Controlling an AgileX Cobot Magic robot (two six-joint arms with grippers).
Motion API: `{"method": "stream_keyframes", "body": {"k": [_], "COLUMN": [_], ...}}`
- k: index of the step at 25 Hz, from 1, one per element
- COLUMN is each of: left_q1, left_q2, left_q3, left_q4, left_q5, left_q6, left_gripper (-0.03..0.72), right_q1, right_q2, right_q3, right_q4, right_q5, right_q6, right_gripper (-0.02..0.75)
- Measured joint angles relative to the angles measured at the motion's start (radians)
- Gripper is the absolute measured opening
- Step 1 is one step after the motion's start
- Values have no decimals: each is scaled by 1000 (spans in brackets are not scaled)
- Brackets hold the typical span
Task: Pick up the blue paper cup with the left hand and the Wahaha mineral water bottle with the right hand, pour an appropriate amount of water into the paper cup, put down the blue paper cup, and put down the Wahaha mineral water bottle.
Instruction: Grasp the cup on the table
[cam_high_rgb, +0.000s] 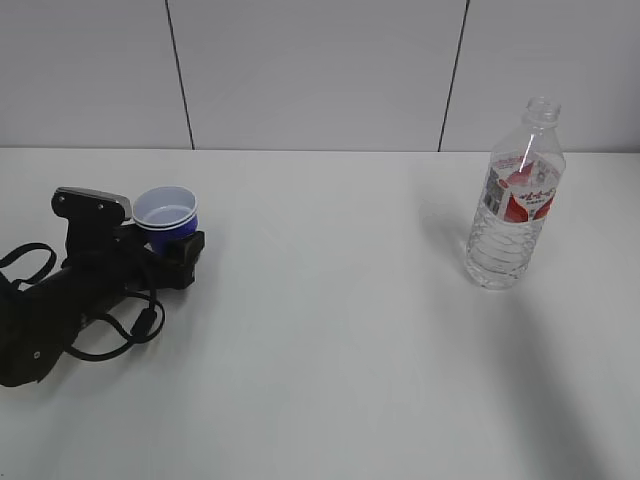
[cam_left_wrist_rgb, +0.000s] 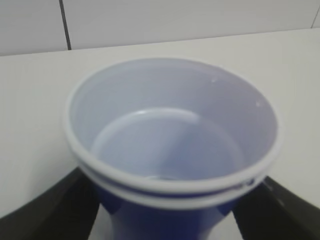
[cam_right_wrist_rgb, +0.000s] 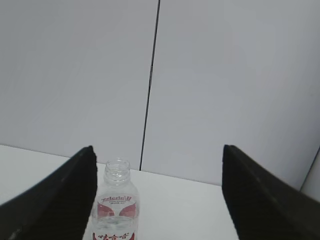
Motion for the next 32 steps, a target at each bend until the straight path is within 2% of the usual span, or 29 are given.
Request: {"method": "stream_keyframes", "body": {"k": [18, 24, 32], "left_q1": [0, 0, 0], "left_q2": [19, 19, 19], "left_q3": [-9, -9, -9], "left_q4": [0, 2, 14], "left_q5": [0, 0, 0], "left_q6": [-2, -2, -2], "left_gripper": [583, 449, 429], "right_q1": [0, 0, 0], "right_q2": [0, 0, 0], "right_q3": [0, 0, 0], "right_q4": [0, 0, 0], "right_q5": [-2, -2, -2], "right_q6": [0, 0, 0], "right_gripper": [587, 587, 587]}}
